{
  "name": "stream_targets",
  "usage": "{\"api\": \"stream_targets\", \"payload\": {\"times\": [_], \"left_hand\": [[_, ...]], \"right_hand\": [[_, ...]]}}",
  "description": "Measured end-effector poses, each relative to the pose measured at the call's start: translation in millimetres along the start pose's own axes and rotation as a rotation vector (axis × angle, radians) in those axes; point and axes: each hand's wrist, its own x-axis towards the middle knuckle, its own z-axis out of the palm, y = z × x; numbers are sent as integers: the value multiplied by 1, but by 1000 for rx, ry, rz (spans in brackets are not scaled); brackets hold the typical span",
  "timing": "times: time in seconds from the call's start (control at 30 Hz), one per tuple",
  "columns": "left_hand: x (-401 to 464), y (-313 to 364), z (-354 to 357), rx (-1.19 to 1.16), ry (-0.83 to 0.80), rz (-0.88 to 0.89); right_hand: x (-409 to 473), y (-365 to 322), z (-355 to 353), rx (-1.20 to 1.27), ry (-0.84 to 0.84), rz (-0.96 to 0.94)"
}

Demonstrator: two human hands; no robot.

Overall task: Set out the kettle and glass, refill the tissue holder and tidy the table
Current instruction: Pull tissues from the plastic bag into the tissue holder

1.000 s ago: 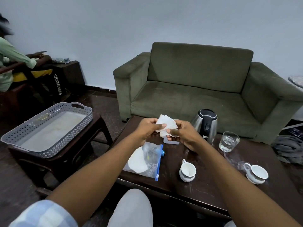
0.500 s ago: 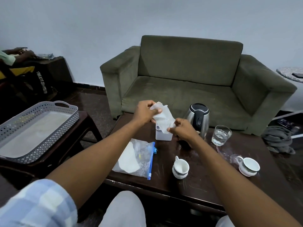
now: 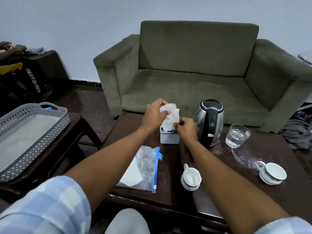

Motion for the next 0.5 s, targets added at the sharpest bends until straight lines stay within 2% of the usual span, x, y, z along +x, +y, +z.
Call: {"api": "stream_targets", "payload": {"times": [0.13, 0.3, 0.5], "left_hand": [[2, -17, 8, 32, -61, -54], [6, -18, 16, 16, -116, -90], [11, -9, 22, 62, -167, -112]], "right_hand": [[1, 7, 9, -72, -21, -33], [6, 5, 6, 23, -4, -70], [8, 14, 1, -209, -25, -29]]}}
